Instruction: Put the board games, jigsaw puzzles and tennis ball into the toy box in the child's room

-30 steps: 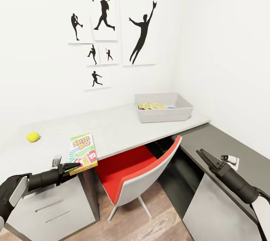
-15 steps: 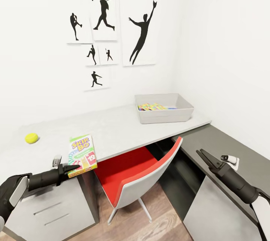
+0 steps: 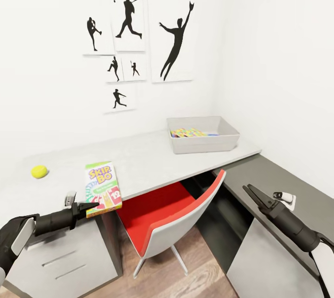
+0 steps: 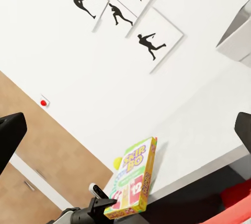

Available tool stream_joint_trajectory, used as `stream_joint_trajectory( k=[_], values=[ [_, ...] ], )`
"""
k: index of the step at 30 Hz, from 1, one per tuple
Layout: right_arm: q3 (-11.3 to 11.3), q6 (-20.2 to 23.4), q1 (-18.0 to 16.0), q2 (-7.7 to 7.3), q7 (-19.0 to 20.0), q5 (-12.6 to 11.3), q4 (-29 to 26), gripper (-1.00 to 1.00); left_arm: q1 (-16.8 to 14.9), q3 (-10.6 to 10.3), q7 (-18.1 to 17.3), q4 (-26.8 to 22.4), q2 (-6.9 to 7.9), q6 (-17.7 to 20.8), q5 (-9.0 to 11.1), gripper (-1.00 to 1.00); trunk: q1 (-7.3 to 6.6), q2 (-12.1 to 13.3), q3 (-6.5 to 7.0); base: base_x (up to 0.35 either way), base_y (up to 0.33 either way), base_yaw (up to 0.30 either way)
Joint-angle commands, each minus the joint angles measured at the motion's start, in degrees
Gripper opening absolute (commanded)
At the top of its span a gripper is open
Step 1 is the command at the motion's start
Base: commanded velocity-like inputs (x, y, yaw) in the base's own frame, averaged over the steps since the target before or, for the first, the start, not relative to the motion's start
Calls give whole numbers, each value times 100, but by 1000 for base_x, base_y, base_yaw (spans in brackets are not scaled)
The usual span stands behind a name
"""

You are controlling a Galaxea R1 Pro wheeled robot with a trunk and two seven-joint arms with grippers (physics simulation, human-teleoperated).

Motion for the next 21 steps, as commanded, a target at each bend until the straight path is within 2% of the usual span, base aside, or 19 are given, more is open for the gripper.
stream_joint_trajectory(
  k=[1, 7, 9, 14, 15, 16, 19, 21],
  values=[
    [-2, 37, -3, -1, 1, -27, 1, 100, -3, 6, -32, 2, 0, 0, -44, -100, -23, 39, 13, 0, 0, 0],
    [-2, 37, -3, -1, 1, -27, 2, 100, -3, 4, -62, -20, 2, 5, -37, -100, -133, 239, 103, 0, 0, 0],
    [-2, 37, -3, -1, 1, -27, 2, 100, -3, 4, -87, -127, 5, 25, -26, -100, -133, 239, 103, 0, 0, 0],
    [-2, 37, -3, 7, 6, -27, -2, 100, -8, 1, -193, -314, 23, 100, 4, -100, -243, 440, 192, 0, 0, 0],
    [-2, 37, -3, 7, 7, -27, -1, 100, -10, -1, -293, -323, 29, 114, 3, -100, -265, 480, 210, 0, 0, 0],
    [-4, 38, -3, 3, 4, -23, -7, 100, -10, -11, -608, -334, 46, 130, -5, -100, -287, 520, 228, 0, 0, 0],
    [-2, 38, -3, 2, 4, -25, -5, 100, -11, -34, -1150, -339, 79, 138, -53, -100, -352, 640, 282, 0, 0, 0],
    [-2, 37, -3, 6, 8, -26, -2, 100, -12, -44, -1312, -340, 115, 140, -59, -100, -396, 721, 318, 0, 0, 0]
  ],
)
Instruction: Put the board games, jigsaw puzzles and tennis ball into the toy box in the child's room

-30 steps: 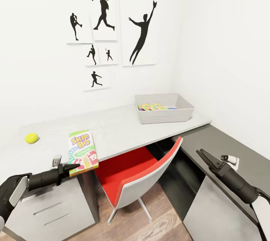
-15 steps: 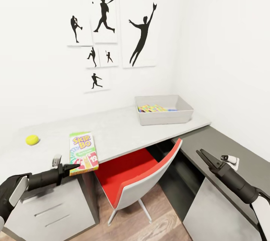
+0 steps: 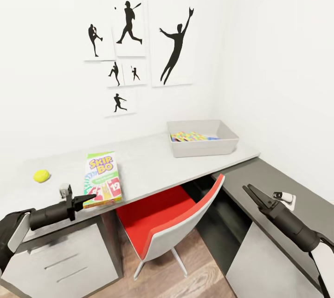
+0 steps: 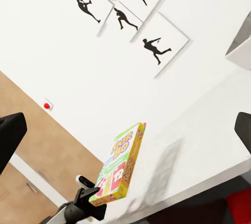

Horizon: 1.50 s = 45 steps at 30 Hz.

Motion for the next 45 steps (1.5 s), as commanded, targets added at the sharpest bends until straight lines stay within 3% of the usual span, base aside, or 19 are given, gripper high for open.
stream_joint_trajectory(
  k=[1, 6, 11, 14, 28, 45],
  values=[
    [-2, 37, -3, 0, 2, -27, 2, 100, -3, -2, -40, 0, 27, 32, -4, -100, -23, 38, 13, 0, 0, 0],
    [-2, 36, -3, 3, 14, -27, -1, 100, -3, -3, -145, 0, 150, 33, 12, -100, -133, 239, 102, 0, 0, 0],
    [-2, 36, -3, 8, 9, -14, -12, 100, -3, -20, -695, 0, 191, 33, -20, -100, -242, 440, 192, 0, 0, 0],
    [-2, 36, -3, 10, 12, -18, -13, 100, -3, -22, -770, 0, 194, 28, -25, -100, -308, 560, 246, 0, 0, 0],
    [2, 36, -3, 14, 2, -17, -15, 100, -3, -118, -790, -9, 179, 21, -26, -100, -616, 1121, 502, 0, 0, -9],
    [7, 45, -3, 15, 34, -13, -13, 100, -3, -125, -794, -44, 193, 7, -26, -100, -989, 1803, 919, 0, 0, -196]
  ],
)
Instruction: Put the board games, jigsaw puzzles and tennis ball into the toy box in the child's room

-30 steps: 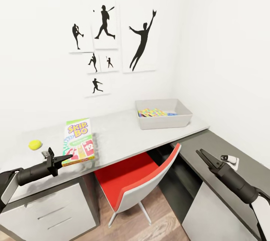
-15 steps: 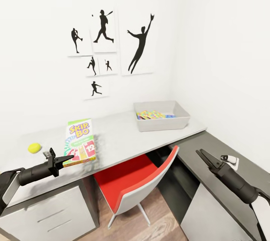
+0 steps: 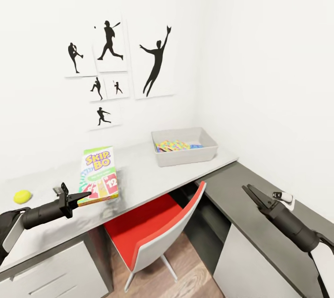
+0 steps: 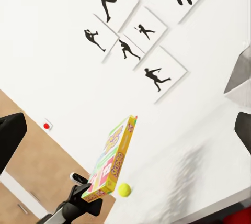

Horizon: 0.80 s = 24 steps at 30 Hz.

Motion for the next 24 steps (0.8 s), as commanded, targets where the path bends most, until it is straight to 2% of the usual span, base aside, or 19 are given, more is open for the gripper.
stream_joint_trajectory(
  k=[1, 24],
  values=[
    [-1, 35, -5, 1, -3, -25, 1, 100, -1, 1, -6, -3, 2, 55, 14, -100, -22, 38, 19, 0, 0, -208],
    [-3, 32, -5, -5, -18, -30, 1, 100, 0, -3, -17, -161, 19, 55, 14, -100, -527, 960, 590, 0, 0, -208]
  ],
)
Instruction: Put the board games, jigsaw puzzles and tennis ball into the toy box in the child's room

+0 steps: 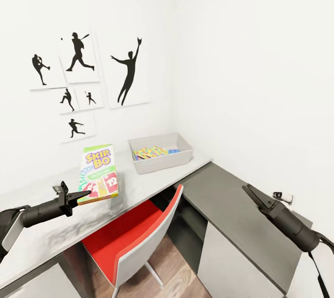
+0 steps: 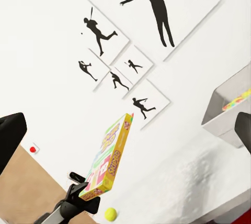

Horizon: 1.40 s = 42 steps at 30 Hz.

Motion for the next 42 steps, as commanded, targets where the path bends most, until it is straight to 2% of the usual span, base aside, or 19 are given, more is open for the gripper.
stream_joint_trajectory(
  k=[1, 20, 27, 39, 42],
  values=[
    [0, 35, -5, 0, 1, -25, 2, 100, -3, -1, -5, -4, 0, 57, 21, -100, -22, 36, 18, 0, 0, -208],
    [10, 30, -5, 15, 3, -19, 2, 100, -4, 1, -5, -4, -4, 57, 21, -100, -439, 798, 499, 0, 0, -189],
    [19, 24, -5, 19, -2, -19, 2, 100, 5, -18, -28, -251, -1, 55, 29, -100, -593, 1079, 687, 0, 0, -25],
    [28, 23, -5, 19, -6, -18, -7, 100, 10, -18, -252, -328, 33, 57, 21, -100, -856, 1560, 1011, 0, 0, 0],
    [28, 23, -5, 24, -8, -17, -3, 100, 13, -21, -254, -335, 37, 57, 21, -100, -856, 1560, 1038, 0, 0, 0]
  ],
)
